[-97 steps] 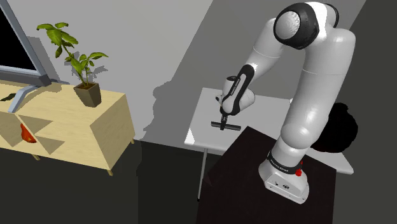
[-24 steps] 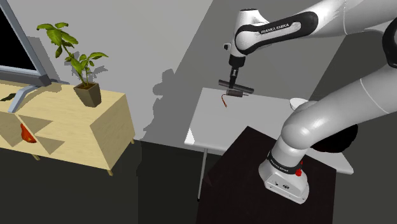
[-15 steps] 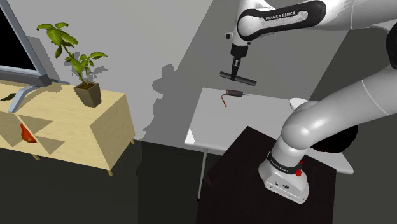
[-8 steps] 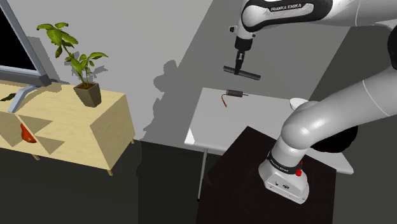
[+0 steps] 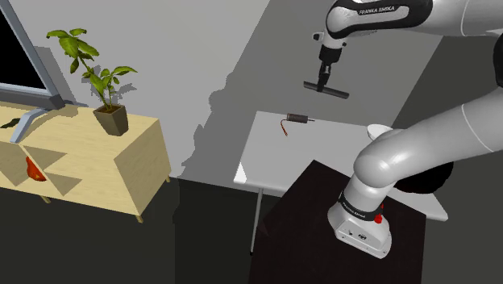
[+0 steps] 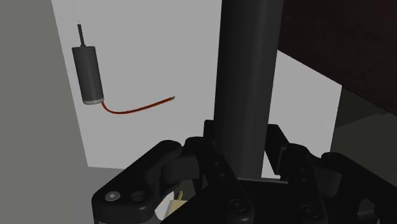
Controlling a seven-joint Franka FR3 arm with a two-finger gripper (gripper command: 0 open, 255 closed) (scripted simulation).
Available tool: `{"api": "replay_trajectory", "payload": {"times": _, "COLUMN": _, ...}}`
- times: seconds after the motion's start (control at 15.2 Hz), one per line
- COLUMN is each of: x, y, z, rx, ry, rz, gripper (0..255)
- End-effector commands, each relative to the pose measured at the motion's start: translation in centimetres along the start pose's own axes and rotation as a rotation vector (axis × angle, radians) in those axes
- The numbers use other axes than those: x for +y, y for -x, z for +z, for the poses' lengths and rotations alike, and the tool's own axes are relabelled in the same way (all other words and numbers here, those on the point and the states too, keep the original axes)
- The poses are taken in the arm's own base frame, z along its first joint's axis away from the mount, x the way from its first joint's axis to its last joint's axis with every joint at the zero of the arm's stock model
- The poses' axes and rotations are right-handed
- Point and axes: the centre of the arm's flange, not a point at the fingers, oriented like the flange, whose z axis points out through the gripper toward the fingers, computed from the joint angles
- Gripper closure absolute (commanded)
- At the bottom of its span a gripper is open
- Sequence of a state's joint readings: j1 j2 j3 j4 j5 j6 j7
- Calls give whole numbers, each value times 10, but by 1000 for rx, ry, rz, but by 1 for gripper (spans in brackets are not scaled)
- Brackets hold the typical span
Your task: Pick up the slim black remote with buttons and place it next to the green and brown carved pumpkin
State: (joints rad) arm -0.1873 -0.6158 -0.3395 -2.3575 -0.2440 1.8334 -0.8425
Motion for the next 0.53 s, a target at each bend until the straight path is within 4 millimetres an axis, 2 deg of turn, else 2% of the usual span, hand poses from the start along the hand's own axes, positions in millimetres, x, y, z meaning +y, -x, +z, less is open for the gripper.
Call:
{"api": "replay_trajectory", "payload": {"times": 0.0, "x": 18, "y": 21, "z": 1, "rx": 0, "ry": 0, "rz": -2, "gripper": 255}}
{"api": "replay_trajectory", "payload": {"times": 0.46, "x": 74, "y": 94, "z": 5, "rx": 0, "ry": 0, "rz": -2, "gripper": 255}}
